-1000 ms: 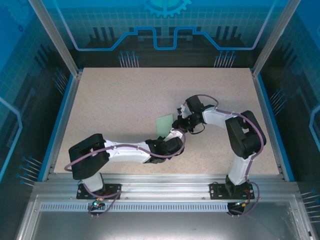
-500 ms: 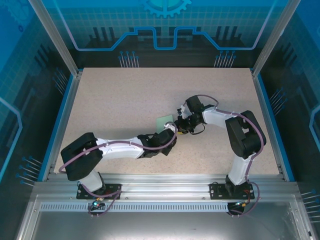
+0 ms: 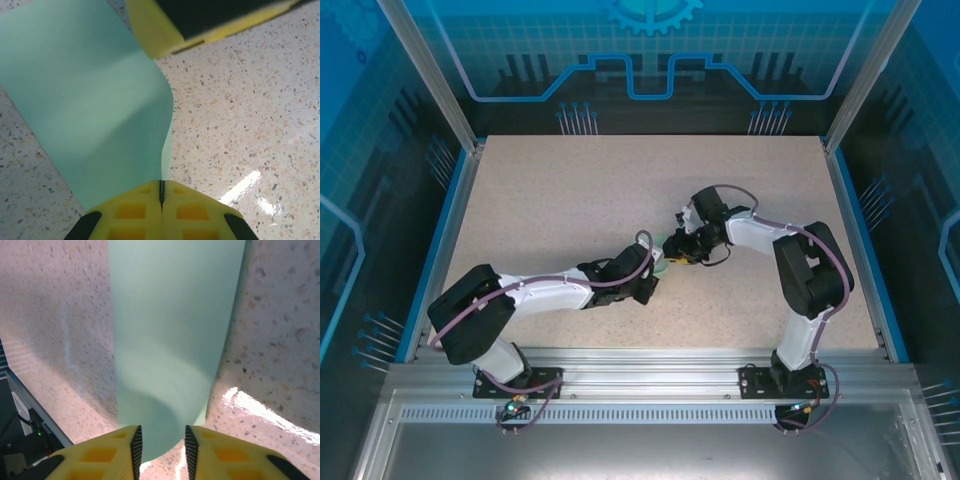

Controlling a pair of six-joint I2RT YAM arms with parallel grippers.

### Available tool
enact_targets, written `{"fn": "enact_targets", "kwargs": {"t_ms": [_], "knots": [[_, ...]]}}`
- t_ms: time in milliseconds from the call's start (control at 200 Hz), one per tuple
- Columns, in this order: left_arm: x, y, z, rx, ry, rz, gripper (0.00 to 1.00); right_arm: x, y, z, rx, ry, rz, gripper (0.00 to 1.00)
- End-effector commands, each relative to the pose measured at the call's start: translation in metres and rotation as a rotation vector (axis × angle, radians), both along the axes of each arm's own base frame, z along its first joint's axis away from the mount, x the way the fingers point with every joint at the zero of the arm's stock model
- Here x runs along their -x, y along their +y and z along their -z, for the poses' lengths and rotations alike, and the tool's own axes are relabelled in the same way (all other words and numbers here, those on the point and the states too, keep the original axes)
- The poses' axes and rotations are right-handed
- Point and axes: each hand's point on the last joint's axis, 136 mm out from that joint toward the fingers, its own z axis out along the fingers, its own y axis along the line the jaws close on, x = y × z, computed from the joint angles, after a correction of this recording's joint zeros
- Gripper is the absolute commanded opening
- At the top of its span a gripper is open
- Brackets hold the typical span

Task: Fold a paper plane with a square sheet of paper (pick it up from the middle)
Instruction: Third fold the triangle at the center of the table.

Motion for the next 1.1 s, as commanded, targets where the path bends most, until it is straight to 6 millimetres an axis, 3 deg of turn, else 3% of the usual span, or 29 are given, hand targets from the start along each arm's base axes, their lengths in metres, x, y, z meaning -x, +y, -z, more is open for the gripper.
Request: {"fn": "enact_targets", "kwargs": {"t_ms": [0,155,330,565,1095], "knots": [[0.003,-0.005,-0.005,0.067,0.026,0.014,0.00,-0.015,0.013,-0.017,-0.016,-0.045,-0.028,0.22],[0.001,-0.006,-0.006,0.081,0.035,0.019,0.00,-0.024,0.028,-0.001,0.047,-0.028,-0.069,0.18],[-0.002,-0.001,-0.007,0.090,0.045,0.014,0.00,-0.031,0.027,0.024,0.146,-0.009,-0.080,0.16],[-0.009,0.005,-0.005,0.134,0.086,0.005,0.00,-0.022,0.022,0.048,0.248,0.011,-0.148,0.14],[-0.026,0.019,0.015,0.178,0.202,-0.010,0.00,-0.020,0.025,0.050,0.267,0.001,-0.196,0.14]]}}
